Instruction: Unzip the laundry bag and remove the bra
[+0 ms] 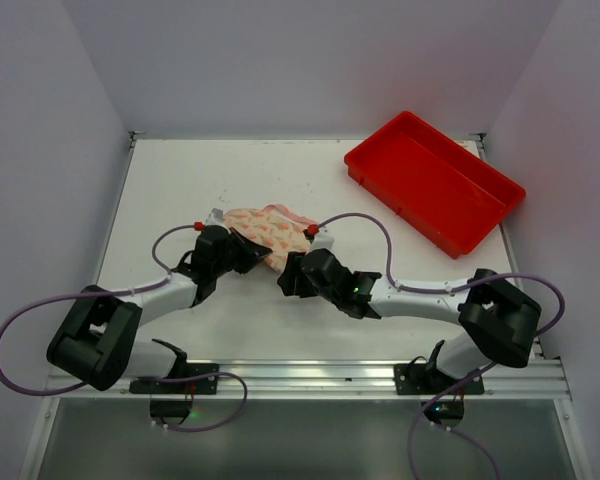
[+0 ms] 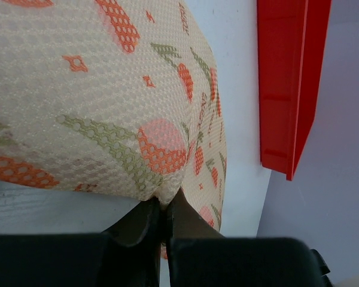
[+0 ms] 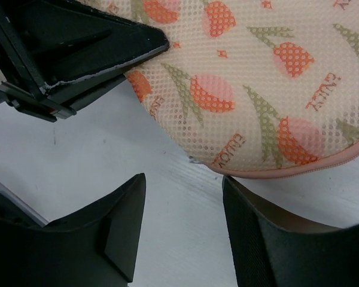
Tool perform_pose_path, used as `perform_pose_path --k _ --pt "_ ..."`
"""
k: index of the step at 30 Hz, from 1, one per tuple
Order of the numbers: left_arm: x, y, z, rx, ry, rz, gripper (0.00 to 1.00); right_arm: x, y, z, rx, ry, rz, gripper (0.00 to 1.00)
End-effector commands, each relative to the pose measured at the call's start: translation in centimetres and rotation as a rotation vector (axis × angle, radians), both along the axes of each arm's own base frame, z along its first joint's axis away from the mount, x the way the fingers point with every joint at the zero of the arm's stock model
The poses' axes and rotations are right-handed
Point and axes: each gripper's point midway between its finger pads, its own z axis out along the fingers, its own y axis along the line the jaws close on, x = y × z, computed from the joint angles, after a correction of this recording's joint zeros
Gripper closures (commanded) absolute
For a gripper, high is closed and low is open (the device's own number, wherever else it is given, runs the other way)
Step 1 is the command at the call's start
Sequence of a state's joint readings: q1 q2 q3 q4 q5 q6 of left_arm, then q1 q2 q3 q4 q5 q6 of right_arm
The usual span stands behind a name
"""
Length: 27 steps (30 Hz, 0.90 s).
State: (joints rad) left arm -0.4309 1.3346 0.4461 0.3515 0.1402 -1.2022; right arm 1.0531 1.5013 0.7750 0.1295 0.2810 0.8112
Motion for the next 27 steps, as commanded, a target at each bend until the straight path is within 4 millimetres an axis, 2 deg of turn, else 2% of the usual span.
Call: perform_pose_path --k 1,6,13,20,27 --pt "1.4 -0.8 3.2 -0.065 -0.046 0.034 1.0 1.6 0.6 1.1 0.049 -0.046 -0.071 0.44" --pt "1.5 -1.0 3.6 -0.058 -0.045 0.037 1.0 2.2 0.8 0.2 0.038 -0.059 -0.084 0.48" --pt "1.3 -1.1 3.6 -0.058 -0.04 0.041 1.0 3.1 0.4 1.0 0.061 -0.122 -0.125 0.52" --pt "1.2 -1.3 3.4 -0.056 -0.036 0.035 1.0 4.1 -0.2 0.9 0.038 -0.155 -0.169 0.52" --pt "1.0 -1.5 3.3 -0.055 -0.033 0.022 1.0 4.8 -0.9 0.9 0.024 -0.174 -0.193 0.61"
